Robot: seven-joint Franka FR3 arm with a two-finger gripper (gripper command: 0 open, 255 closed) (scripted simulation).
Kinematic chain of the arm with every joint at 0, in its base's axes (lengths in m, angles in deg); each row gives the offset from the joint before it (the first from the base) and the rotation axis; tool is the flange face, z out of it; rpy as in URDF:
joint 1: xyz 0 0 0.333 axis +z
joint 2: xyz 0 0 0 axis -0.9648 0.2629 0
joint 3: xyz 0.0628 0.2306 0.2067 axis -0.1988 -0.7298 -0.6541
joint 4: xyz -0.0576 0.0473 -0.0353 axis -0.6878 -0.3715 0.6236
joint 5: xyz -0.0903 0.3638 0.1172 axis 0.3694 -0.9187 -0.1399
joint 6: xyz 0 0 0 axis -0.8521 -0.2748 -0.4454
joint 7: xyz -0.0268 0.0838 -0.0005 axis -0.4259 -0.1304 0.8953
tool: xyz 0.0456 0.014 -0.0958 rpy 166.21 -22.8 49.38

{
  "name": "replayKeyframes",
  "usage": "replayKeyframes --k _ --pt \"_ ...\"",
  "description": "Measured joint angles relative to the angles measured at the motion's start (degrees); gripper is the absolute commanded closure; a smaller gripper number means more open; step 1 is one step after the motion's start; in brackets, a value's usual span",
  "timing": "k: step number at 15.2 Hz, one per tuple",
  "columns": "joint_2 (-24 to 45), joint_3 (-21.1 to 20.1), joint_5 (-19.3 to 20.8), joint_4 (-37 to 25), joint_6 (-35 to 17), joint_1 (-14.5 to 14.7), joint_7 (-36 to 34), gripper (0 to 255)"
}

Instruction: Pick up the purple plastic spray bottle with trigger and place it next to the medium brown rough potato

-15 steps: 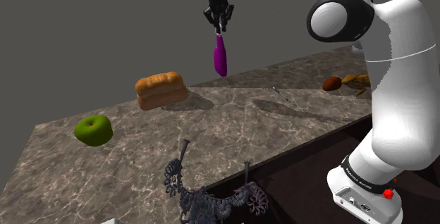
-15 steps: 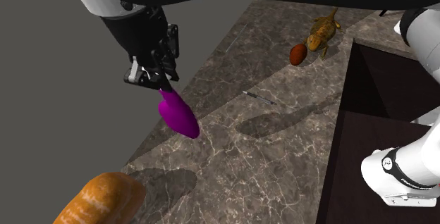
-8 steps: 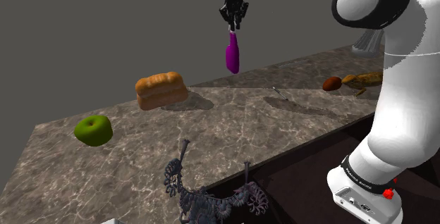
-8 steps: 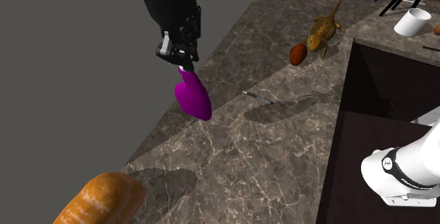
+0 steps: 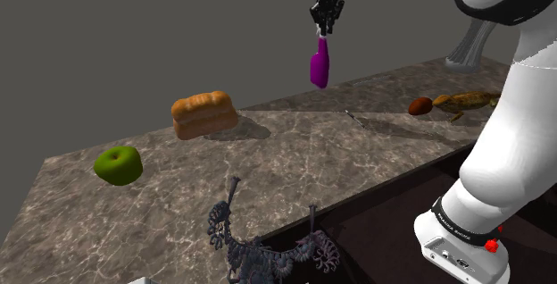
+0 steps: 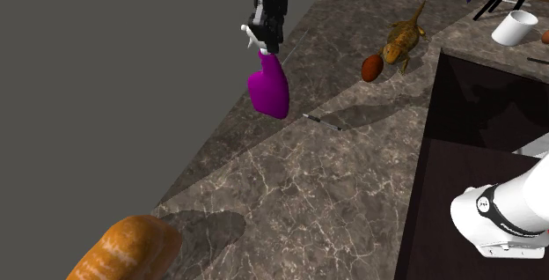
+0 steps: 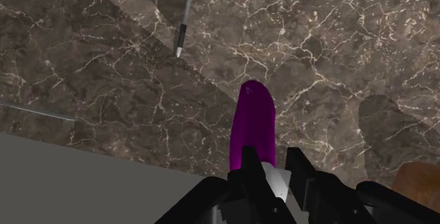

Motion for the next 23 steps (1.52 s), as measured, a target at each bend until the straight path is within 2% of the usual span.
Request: replayKeyframes --k 11,19,23 --pt "-5.0 5.3 -0.3 6.7 -2.7 -8.6 13.6 255" --pt "-4.1 9.4 -0.5 5.6 -3.2 -14.7 23.8 255" --pt "-1.3 11.5 -1.0 1.7 -2.5 -18.2 29.2 255"
